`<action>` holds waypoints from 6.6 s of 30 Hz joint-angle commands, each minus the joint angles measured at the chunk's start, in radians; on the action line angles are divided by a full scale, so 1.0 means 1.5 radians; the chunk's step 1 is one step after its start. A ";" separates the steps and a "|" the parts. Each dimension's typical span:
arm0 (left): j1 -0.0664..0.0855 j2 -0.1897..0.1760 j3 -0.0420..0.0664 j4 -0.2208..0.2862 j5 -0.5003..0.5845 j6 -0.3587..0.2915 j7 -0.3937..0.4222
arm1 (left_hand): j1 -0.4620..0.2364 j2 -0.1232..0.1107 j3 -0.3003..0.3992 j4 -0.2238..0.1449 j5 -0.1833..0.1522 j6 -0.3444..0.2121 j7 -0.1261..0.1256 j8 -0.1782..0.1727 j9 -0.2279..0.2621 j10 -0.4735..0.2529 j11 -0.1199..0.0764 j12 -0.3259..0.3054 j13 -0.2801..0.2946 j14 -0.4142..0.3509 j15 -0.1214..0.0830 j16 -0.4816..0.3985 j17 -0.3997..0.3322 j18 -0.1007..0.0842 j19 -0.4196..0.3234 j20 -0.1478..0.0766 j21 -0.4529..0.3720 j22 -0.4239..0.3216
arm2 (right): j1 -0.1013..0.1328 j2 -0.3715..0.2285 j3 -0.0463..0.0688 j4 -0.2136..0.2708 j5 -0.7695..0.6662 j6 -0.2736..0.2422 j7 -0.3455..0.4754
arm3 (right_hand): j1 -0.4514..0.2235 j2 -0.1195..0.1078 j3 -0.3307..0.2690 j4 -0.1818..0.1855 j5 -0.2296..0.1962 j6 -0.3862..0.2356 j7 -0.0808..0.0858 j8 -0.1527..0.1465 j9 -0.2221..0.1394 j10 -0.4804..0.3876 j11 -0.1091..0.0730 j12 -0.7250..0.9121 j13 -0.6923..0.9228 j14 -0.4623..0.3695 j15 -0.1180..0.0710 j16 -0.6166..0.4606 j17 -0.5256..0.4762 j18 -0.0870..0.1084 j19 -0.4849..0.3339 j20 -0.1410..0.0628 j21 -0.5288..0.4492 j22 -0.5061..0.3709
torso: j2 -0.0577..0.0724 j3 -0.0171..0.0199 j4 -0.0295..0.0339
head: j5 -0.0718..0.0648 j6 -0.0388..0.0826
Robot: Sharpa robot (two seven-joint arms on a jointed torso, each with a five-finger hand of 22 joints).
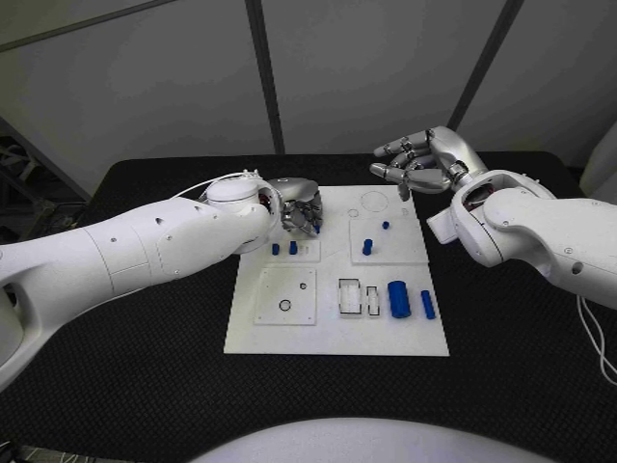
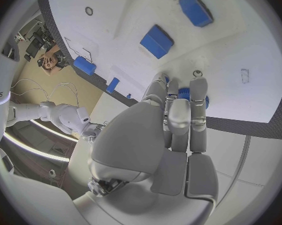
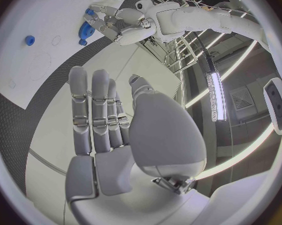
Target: Assemble the parts on the task board
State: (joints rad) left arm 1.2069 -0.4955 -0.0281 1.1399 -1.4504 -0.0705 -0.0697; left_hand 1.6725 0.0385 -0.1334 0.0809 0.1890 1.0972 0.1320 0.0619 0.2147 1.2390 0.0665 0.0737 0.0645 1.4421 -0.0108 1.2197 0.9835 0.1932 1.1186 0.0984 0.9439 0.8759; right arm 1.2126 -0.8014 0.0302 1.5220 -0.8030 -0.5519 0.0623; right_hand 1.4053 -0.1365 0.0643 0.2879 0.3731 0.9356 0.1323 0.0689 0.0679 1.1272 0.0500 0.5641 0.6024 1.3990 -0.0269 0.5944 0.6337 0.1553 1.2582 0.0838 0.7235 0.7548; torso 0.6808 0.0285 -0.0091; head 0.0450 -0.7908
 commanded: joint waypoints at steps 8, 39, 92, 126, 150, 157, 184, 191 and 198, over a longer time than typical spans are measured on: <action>-0.005 -0.001 -0.003 0.003 -0.005 0.013 -0.007 | 0.001 0.011 0.015 -0.007 0.002 0.016 -0.003 0.005 -0.005 0.014 -0.003 0.005 0.001 0.013 -0.004 0.017 0.012 -0.029 0.030 -0.003 0.046 0.047 | 0.001 0.000 0.000 0.002 -0.001 0.005 0.004 | 0.003 0.003 0.001 -0.004 0.004 -0.003 0.001 -0.002 0.000 -0.004 0.000 0.003 -0.001 -0.002 0.001 -0.002 0.001 0.003 -0.002 -0.001 0.000 0.001 | -0.001 0.0001 0.0001 | -0.001 0.001; -0.007 -0.118 0.064 0.120 0.030 -0.004 -0.026 | -0.004 0.010 0.031 -0.017 0.003 0.030 -0.005 0.004 -0.010 0.023 -0.007 0.005 0.001 0.018 -0.008 0.020 0.009 -0.036 0.056 -0.008 0.083 0.086 | 0.001 -0.003 0.000 -0.002 -0.001 0.006 0.005 | 0.003 0.003 0.001 -0.004 0.004 -0.003 0.001 -0.002 0.000 -0.004 0.000 0.003 -0.001 -0.002 0.001 -0.002 0.001 0.003 -0.002 -0.001 0.000 0.001 | -0.001 0.0001 0.0011 | 0.006 0.008; -0.036 -0.114 0.064 0.082 0.032 0.039 -0.061 | -0.020 0.002 0.038 -0.016 -0.008 0.024 -0.004 0.000 -0.019 0.016 -0.005 -0.002 -0.001 0.016 -0.006 0.014 -0.005 -0.035 0.049 -0.007 0.077 0.082 | 0.001 -0.001 0.000 -0.003 -0.001 0.007 0.003 | 0.004 0.003 0.002 -0.004 0.006 -0.002 0.001 -0.002 0.000 -0.004 0.000 0.003 -0.002 -0.002 0.001 -0.003 0.003 0.003 -0.001 -0.001 0.000 0.001 | 0.000 0.0003 -0.0003 | 0.006 0.004; -0.036 -0.165 0.067 0.091 0.176 -0.085 -0.001 | -0.041 -0.033 0.101 -0.025 -0.005 -0.027 0.004 0.038 -0.074 0.013 0.001 0.007 0.003 -0.006 -0.003 -0.038 -0.101 -0.023 0.017 -0.002 0.022 0.041 | 0.001 0.002 0.000 -0.046 -0.461 0.251 -0.172 | 0.083 -0.012 0.097 -0.051 -0.016 0.109 -0.005 0.009 0.024 0.014 0.010 -0.274 -0.236 0.071 0.002 0.291 0.261 -0.056 0.128 -0.004 0.348 0.338 | 0.000 0.0005 0.0003 | -0.029 0.015; -0.046 -0.266 0.064 0.203 0.922 -0.122 0.315 | -0.100 -0.063 0.221 -0.038 -0.013 0.014 0.002 0.018 -0.081 0.034 -0.003 0.004 0.002 -0.085 -0.004 -0.282 -0.359 -0.007 -0.059 -0.005 -0.125 -0.065 | -0.009 0.042 -0.005 -0.070 -0.638 0.295 -0.198 | 0.073 -0.029 0.119 -0.071 -0.036 0.101 0.005 -0.003 0.020 0.013 0.022 -0.334 -0.287 0.068 0.014 0.357 0.301 -0.065 0.136 0.008 0.402 0.394 | 0.001 -0.0009 -0.0001 | -0.056 0.025; -0.047 -0.269 0.064 0.207 0.930 -0.121 0.318 | -0.103 -0.066 0.226 -0.040 -0.013 0.015 0.002 0.017 -0.081 0.034 -0.002 0.004 0.002 -0.086 -0.004 -0.286 -0.360 -0.007 -0.060 -0.004 -0.128 -0.067 | -0.013 0.046 -0.006 -0.065 -0.634 0.308 -0.190 | 0.076 -0.027 0.124 -0.076 -0.035 0.101 0.005 -0.002 0.020 0.014 0.022 -0.334 -0.292 0.068 0.014 0.364 0.305 -0.066 0.138 0.009 0.409 0.401 | 0.001 -0.0001 -0.0008 | -0.053 0.024; -0.047 -0.271 0.064 0.208 0.932 -0.116 0.301 | -0.113 -0.072 0.242 -0.044 -0.014 0.015 0.003 0.014 -0.081 0.033 -0.001 0.003 0.003 -0.089 -0.002 -0.297 -0.365 -0.007 -0.061 -0.003 -0.137 -0.070 | -0.025 0.074 -0.008 -0.093 -0.636 0.336 -0.197 | 0.075 0.008 0.173 -0.110 -0.022 0.136 -0.004 0.005 0.028 0.058 0.011 -0.331 -0.313 0.065 0.004 0.394 0.316 -0.087 0.177 0.003 0.502 0.488 | 0.000 -0.0004 -0.0002 | -0.051 0.012; -0.047 -0.271 0.064 0.208 0.932 -0.115 0.295 | -0.114 -0.072 0.243 -0.045 -0.014 0.015 0.003 0.013 -0.081 0.033 -0.001 0.003 0.003 -0.090 -0.002 -0.298 -0.365 -0.007 -0.062 -0.003 -0.138 -0.070 | -0.026 0.073 -0.008 -0.088 -0.651 0.315 -0.208 | 0.087 0.022 0.199 -0.144 -0.036 0.149 -0.007 0.007 0.033 0.078 0.005 -0.330 -0.316 0.063 -0.002 0.395 0.310 -0.092 0.186 -0.004 0.523 0.507 | -0.001 -0.0002 0.0002 | -0.052 0.011; -0.047 -0.272 0.064 0.207 0.932 -0.115 0.293 | -0.114 -0.073 0.246 -0.046 -0.015 0.015 0.003 0.013 -0.081 0.033 -0.001 0.003 0.003 -0.090 -0.002 -0.299 -0.366 -0.007 -0.062 -0.003 -0.139 -0.071 | -0.027 0.067 -0.008 -0.075 -0.663 0.283 -0.211 | 0.055 0.008 0.283 -0.187 -0.089 0.158 -0.008 0.001 0.039 0.089 0.005 -0.333 -0.319 0.060 -0.002 0.394 0.293 -0.097 0.195 -0.004 0.541 0.523 | 0.000 -0.0001 -0.0002 | -0.051 0.012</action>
State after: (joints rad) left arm 1.1348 -0.9024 0.0667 1.4493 -0.0574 -0.2558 0.3719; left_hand 1.5105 -0.0736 0.2293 0.0137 0.1738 1.1132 0.1374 0.0852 0.0938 1.2871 0.0575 0.0840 0.0676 1.3150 -0.0159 0.7747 0.4360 0.1941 1.0321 0.0914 0.7421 0.7712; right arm 1.1722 -0.6995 0.0199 1.4044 -1.7753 -0.0996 -0.2446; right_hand 1.5003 -0.1220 0.4821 0.0104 0.2432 1.1671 0.1206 0.0736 0.1252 1.2438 0.0660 0.0577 0.1213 1.4651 -0.0253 1.1830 1.0752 0.0303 1.4654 0.0838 1.5310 1.3075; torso 0.6799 0.0282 -0.0089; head -0.0325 -0.7741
